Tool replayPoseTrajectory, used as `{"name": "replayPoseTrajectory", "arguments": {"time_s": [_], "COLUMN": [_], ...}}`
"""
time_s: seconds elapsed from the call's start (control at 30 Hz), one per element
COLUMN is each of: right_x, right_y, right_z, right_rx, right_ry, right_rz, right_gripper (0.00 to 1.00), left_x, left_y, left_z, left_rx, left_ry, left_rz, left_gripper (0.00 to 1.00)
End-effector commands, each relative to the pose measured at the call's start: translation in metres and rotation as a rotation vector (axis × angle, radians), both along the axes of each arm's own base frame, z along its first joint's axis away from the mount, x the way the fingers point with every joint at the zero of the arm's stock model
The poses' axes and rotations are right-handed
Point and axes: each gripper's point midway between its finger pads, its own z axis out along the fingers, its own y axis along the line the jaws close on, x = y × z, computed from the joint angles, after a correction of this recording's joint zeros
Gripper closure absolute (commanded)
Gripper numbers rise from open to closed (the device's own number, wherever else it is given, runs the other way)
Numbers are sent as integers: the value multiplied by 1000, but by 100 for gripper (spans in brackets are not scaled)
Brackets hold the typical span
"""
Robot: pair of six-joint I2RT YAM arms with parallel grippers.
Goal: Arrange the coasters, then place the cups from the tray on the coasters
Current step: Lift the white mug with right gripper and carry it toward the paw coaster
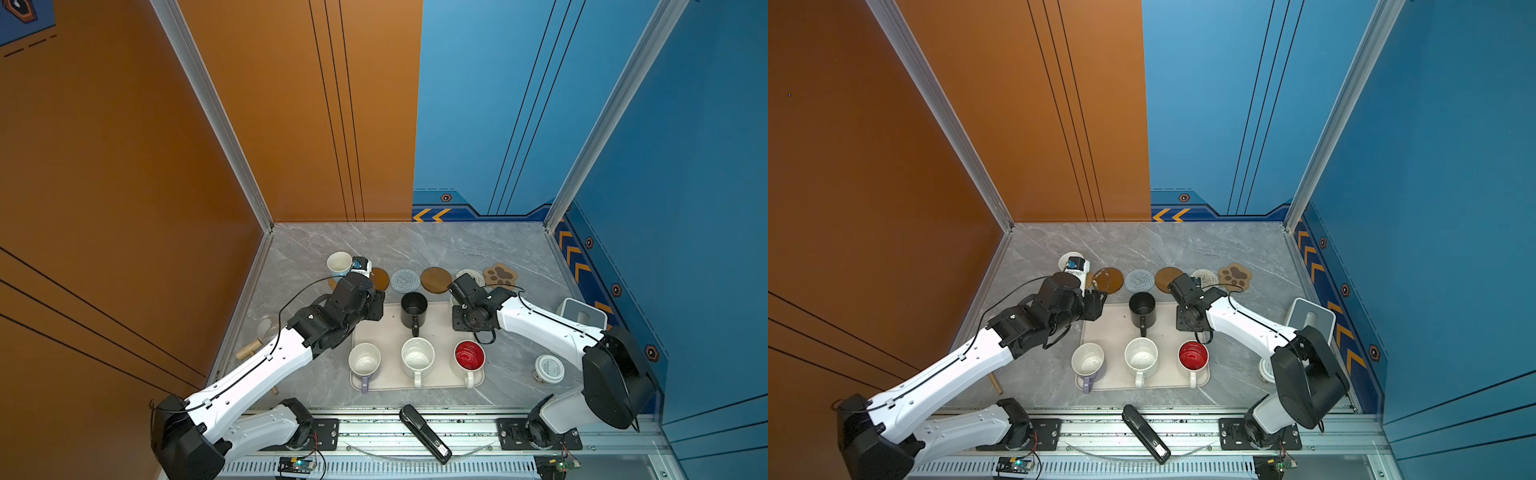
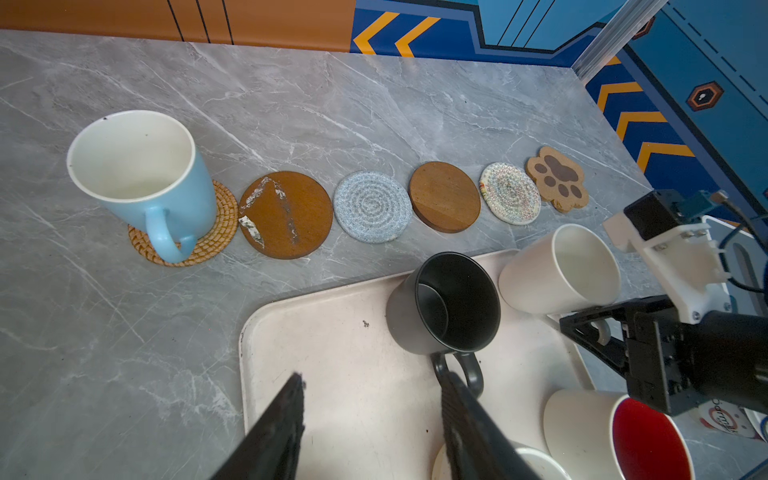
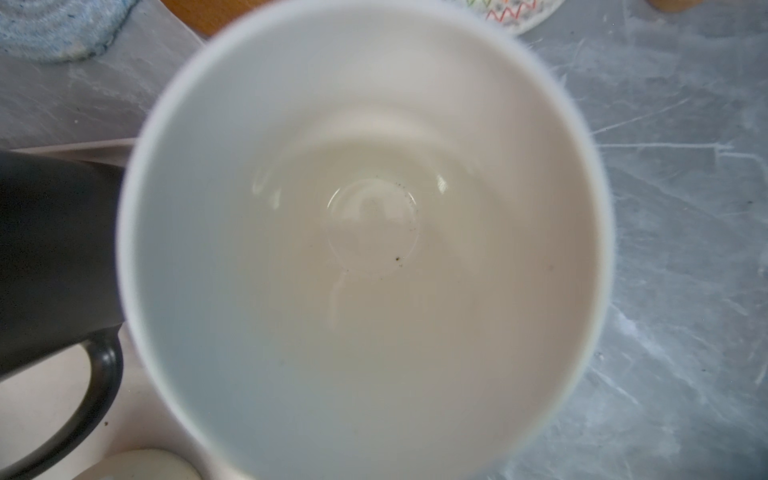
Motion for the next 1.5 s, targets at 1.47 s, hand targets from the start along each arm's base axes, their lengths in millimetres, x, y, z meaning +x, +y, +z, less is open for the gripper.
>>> {"name": "replayPoseTrajectory", "arguments": {"time_s": [1.47], "right_x": [156], "right_y": [-150], "right_z": [64], "right_rx": [11], "right_ry": [-175], "right_rz": [-178], "right_gripper": [100], "left_x": [1], "left_y": [-2], "left_z": [7], "left_rx": [-56], "left_ry": [-20], "left_rz": [28], "left_gripper": [46]}}
